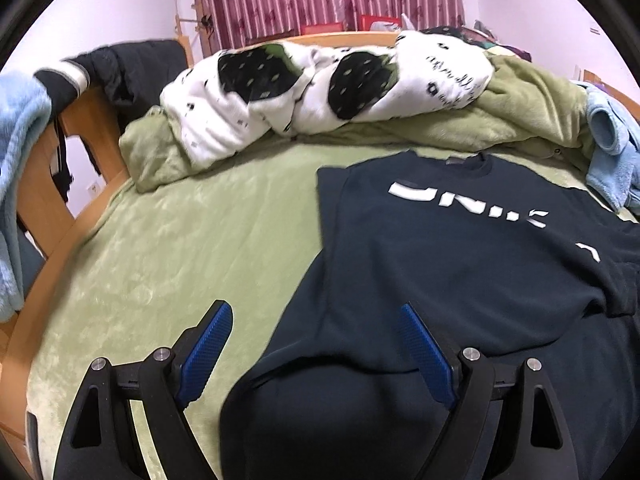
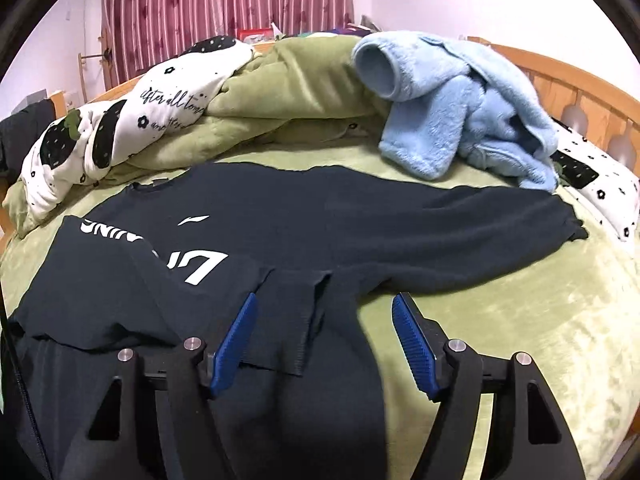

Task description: Fold small clothes

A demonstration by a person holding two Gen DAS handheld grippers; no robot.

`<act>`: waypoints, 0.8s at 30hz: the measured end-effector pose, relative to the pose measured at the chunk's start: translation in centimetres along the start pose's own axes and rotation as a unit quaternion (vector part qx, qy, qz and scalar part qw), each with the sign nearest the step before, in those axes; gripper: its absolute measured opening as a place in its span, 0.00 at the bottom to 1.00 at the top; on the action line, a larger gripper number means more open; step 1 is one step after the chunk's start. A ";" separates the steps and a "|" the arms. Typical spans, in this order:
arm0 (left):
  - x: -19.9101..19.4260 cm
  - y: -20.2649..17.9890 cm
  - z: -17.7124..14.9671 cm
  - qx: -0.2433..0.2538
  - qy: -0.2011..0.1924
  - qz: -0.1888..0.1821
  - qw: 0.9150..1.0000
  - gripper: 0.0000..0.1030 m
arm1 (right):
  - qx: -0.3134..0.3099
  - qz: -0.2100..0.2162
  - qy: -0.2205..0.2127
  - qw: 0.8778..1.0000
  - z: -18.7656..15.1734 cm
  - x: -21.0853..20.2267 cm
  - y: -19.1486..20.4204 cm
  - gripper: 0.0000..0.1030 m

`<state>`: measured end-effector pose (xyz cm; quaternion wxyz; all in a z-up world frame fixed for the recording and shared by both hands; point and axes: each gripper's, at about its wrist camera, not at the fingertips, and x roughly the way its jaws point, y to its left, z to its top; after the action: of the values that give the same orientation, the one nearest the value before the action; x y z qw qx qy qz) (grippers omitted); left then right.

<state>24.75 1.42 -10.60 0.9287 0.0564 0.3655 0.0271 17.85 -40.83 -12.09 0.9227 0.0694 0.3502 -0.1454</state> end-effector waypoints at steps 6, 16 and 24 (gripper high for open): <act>-2.2 -3.8 1.0 0.005 -0.014 -0.021 1.000 0.83 | -0.007 -0.013 -0.020 1.000 2.4 -2.5 -3.8 0.67; -3.5 -8.4 1.6 -0.023 -0.035 -0.054 0.998 0.83 | 0.044 -0.024 -0.013 0.999 3.9 -3.5 -13.9 0.67; -1.3 -10.5 2.1 -0.038 -0.031 -0.053 0.997 0.83 | 0.071 -0.023 0.030 0.997 2.4 2.2 -18.9 0.68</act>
<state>25.31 -9.28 -9.51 0.9413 0.0026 0.3375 -0.0097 14.96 -59.82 -12.25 0.9009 0.1310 0.3679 -0.1891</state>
